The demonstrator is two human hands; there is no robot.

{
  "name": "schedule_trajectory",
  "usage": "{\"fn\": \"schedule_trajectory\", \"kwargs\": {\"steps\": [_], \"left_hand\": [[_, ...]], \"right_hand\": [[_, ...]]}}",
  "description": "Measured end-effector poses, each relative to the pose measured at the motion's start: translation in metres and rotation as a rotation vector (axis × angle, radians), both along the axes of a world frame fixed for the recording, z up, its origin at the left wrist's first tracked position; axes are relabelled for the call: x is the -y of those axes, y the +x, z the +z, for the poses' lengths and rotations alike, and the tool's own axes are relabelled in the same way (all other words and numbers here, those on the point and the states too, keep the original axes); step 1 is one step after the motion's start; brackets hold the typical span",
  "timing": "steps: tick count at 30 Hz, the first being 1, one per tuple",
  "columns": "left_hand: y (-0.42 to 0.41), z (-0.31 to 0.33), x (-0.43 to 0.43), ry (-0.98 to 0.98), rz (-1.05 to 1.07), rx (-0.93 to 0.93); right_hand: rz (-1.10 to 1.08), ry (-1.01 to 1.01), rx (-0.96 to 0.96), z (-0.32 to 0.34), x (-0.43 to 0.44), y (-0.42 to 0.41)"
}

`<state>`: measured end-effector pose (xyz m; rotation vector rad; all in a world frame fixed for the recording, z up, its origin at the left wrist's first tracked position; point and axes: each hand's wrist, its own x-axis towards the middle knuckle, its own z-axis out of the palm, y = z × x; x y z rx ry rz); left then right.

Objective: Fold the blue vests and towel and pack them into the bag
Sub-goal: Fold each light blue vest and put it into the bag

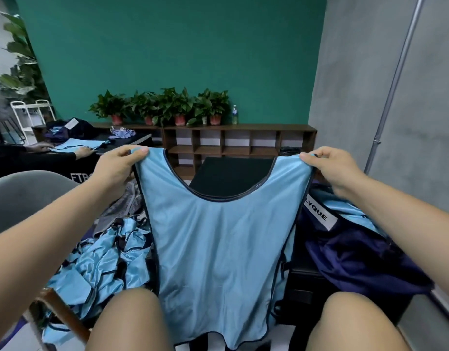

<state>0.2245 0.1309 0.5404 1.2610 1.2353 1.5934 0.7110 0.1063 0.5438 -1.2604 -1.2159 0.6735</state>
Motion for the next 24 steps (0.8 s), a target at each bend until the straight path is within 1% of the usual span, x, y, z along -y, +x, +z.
{"fn": "schedule_trajectory", "kwargs": {"steps": [3,8,11,13,17,21,24], "left_hand": [[-0.001,0.018,-0.022,0.019,-0.008,0.005],[-0.002,0.035,-0.061,0.028,0.002,-0.072],[-0.009,0.035,-0.089,0.035,-0.001,-0.157],[-0.017,0.033,-0.107,0.029,-0.004,-0.315],[-0.030,0.029,-0.146,-0.021,-0.074,-0.678],[-0.031,0.020,-0.185,-0.114,-0.151,-1.035],[-0.021,0.005,-0.220,-0.150,-0.184,-1.227]], "right_hand": [[0.070,-0.034,-0.001,0.023,-0.021,0.004],[0.341,-0.180,0.031,0.051,-0.056,0.010],[0.481,-0.277,0.139,0.056,-0.078,0.017],[0.517,-0.337,0.232,0.056,-0.096,0.021],[0.521,-0.444,0.468,0.051,-0.140,0.025],[0.509,-0.536,0.733,0.036,-0.189,0.024],[0.477,-0.553,0.857,0.017,-0.229,0.018]]}}
